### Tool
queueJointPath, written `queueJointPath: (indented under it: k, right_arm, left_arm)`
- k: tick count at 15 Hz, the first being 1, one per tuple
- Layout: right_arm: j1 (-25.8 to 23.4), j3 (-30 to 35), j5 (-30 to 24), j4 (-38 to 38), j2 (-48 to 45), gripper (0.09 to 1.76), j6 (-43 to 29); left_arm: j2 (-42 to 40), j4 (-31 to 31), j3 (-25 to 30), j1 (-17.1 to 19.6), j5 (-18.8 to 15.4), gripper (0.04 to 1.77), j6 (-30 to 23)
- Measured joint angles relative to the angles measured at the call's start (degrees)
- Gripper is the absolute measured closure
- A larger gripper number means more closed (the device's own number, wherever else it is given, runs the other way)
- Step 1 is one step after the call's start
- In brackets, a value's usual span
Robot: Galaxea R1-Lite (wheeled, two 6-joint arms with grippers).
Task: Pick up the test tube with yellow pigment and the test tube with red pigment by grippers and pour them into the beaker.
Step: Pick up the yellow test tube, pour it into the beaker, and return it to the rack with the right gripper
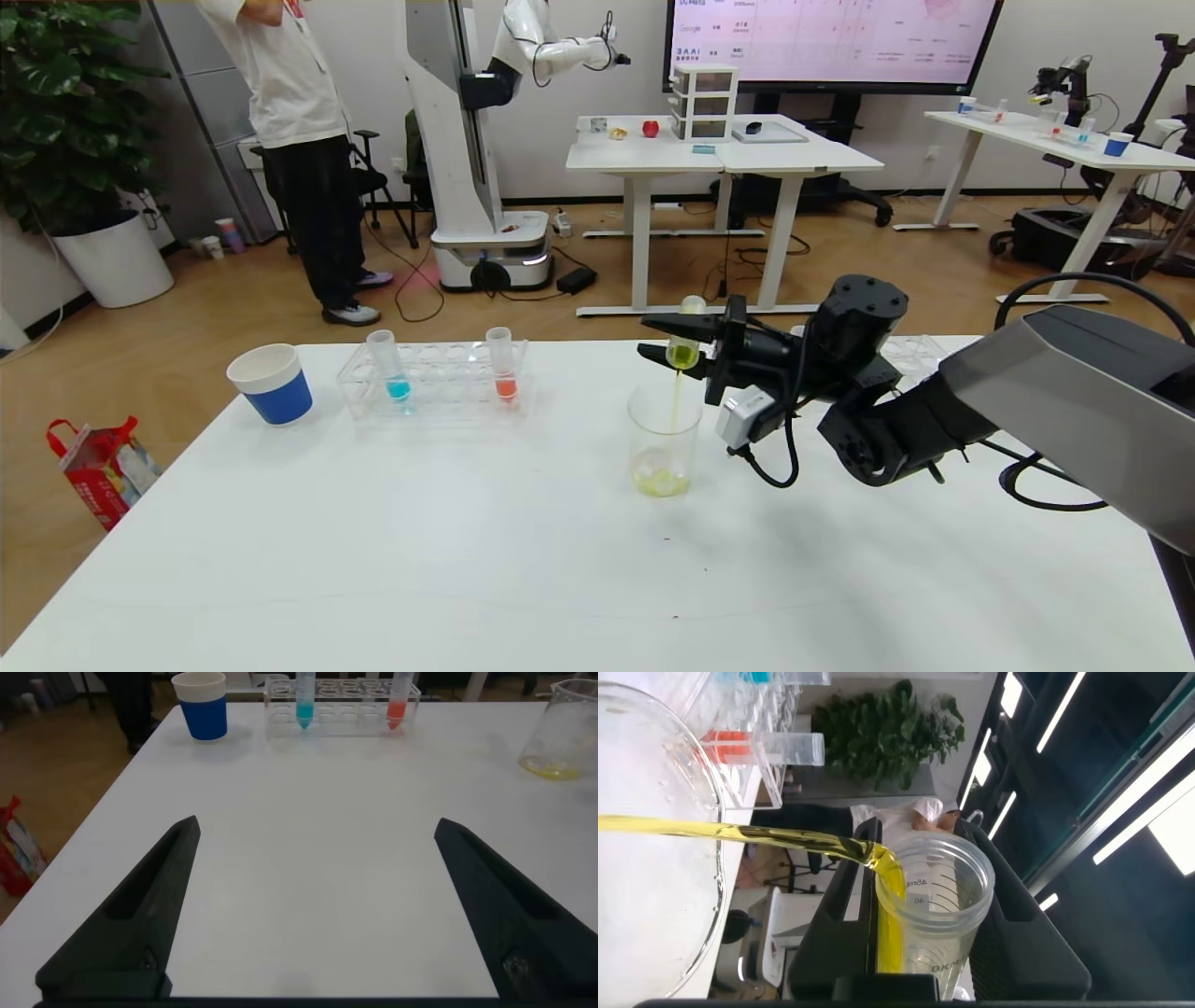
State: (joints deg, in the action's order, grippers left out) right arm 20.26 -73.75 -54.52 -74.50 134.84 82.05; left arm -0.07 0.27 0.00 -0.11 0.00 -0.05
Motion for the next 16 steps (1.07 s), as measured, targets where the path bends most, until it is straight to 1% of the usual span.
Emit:
queueJointPath:
  k: [12,16]
  right_arm:
    - [-0.3,-4.7,0.1,0.6,1.5,1.32,4.5]
    - [-0.3,-6.6,0.0,3.9,1.6,1.32,8.4]
  left_arm:
    - [0.0,0.0,0.0,0.0,0.0,0.06,0.0]
    - [0.0,0.0,0.0,0.0,0.0,0.06,0.0]
